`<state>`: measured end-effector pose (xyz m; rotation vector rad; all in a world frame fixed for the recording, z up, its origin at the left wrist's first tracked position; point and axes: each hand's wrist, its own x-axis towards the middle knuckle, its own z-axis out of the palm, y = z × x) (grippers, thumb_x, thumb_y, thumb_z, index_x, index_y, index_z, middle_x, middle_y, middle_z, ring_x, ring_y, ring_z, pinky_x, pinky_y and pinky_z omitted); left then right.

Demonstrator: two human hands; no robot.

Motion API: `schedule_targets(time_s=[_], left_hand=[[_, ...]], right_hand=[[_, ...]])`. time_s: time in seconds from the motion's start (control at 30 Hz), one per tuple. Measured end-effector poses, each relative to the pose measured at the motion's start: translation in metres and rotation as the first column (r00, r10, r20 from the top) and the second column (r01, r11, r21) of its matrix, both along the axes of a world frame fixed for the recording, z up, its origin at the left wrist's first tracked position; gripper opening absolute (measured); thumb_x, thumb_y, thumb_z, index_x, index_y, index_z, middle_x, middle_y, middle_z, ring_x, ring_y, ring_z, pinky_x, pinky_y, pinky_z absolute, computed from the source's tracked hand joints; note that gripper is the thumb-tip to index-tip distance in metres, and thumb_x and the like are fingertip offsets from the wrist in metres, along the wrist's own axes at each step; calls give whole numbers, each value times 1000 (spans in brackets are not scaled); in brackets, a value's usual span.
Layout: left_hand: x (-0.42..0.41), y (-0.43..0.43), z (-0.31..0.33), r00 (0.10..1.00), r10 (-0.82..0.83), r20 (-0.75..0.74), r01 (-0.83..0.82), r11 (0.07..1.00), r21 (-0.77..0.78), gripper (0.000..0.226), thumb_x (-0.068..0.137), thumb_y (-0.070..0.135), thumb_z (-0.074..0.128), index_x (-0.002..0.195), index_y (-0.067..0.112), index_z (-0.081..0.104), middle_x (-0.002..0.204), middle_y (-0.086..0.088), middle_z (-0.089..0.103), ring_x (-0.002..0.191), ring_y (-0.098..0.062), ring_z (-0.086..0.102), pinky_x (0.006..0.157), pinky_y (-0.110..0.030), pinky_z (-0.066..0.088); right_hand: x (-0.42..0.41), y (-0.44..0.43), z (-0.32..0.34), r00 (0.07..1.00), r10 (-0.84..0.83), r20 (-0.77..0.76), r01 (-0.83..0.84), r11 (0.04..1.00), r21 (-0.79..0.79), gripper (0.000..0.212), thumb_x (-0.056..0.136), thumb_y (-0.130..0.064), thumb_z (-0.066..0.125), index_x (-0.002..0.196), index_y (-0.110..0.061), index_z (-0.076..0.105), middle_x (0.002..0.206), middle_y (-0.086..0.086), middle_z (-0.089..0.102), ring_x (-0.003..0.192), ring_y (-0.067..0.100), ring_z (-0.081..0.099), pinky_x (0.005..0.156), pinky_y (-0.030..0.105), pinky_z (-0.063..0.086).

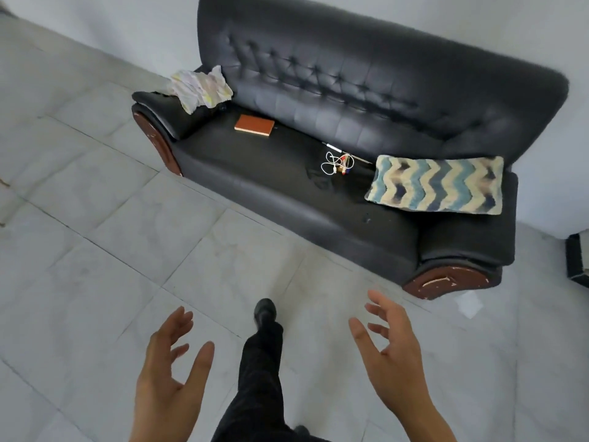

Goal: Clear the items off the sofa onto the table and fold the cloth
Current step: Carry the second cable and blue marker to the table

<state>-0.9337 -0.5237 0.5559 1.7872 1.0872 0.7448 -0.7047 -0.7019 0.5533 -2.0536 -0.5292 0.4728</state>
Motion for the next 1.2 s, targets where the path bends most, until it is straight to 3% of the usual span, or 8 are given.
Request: schedule_targets(time_s=[0.13,0.27,0.43,0.6,0.77,0.87,1.07,1.2], left_hand=[[93,88,-4,999,-41,7,41,999,-4,59,77,33,63,129,52,40,128,19,56,116,1,54,89,-16,49],[200,172,22,983,-184,-20,184,983,-21,58,80,36,62,127,55,36,130,22,52,117,4,52,87,-16,46],[327,251,43,927,-367,-82,368,930,-3,58,80,33,61,134,30,40,130,10,52,116,-4,53,91,-23,45],[439,302,28,877,-463,-127,466,885,-7,59,81,32,60,137,25,41,128,14,52,117,-3,53,92,-23,45],[534,340,8,866,-468,-178,470,882,-32,58,85,22,64,136,32,38,130,21,49,119,2,50,94,-24,45],[588,365,-2,841,-501,-204,506,862,-31,60,83,29,62,137,33,37,131,25,47,119,5,49,93,-24,44],[678,413,-40,803,-540,-251,549,835,-41,61,83,32,60,139,25,39,132,15,49,122,-1,49,97,-13,43],[728,441,-104,798,-551,-243,540,833,-115,60,84,27,61,140,18,40,132,9,51,124,-6,50,98,-17,43]], right_hand=[[78,82,-2,999,-40,35,41,999,-16,52,79,-52,58,128,-45,43,127,-13,53,109,-2,55,81,13,44],[154,143,15,991,-102,82,102,995,5,49,83,-45,61,128,-51,42,125,-21,52,113,-5,53,82,13,45],[237,194,22,963,-260,77,256,965,59,51,87,-34,66,131,-47,43,126,-21,53,116,-2,54,85,15,46],[318,239,-4,931,-365,7,363,929,66,53,89,-29,68,128,-54,42,123,-32,49,116,-4,53,84,15,47],[416,287,-28,935,-349,-57,351,936,37,51,89,-32,69,125,-55,42,125,-28,50,116,-5,52,87,18,47],[476,313,-40,945,-320,-72,322,946,18,50,89,-32,67,127,-54,43,125,-27,49,118,-4,52,89,18,46],[562,356,-83,947,-292,-130,289,956,-45,45,91,-34,65,130,-47,47,126,-28,50,119,-2,53,90,19,47],[602,388,-143,948,-274,-165,258,960,-109,44,92,-31,65,131,-40,49,125,-30,48,119,-2,52,90,17,46]])
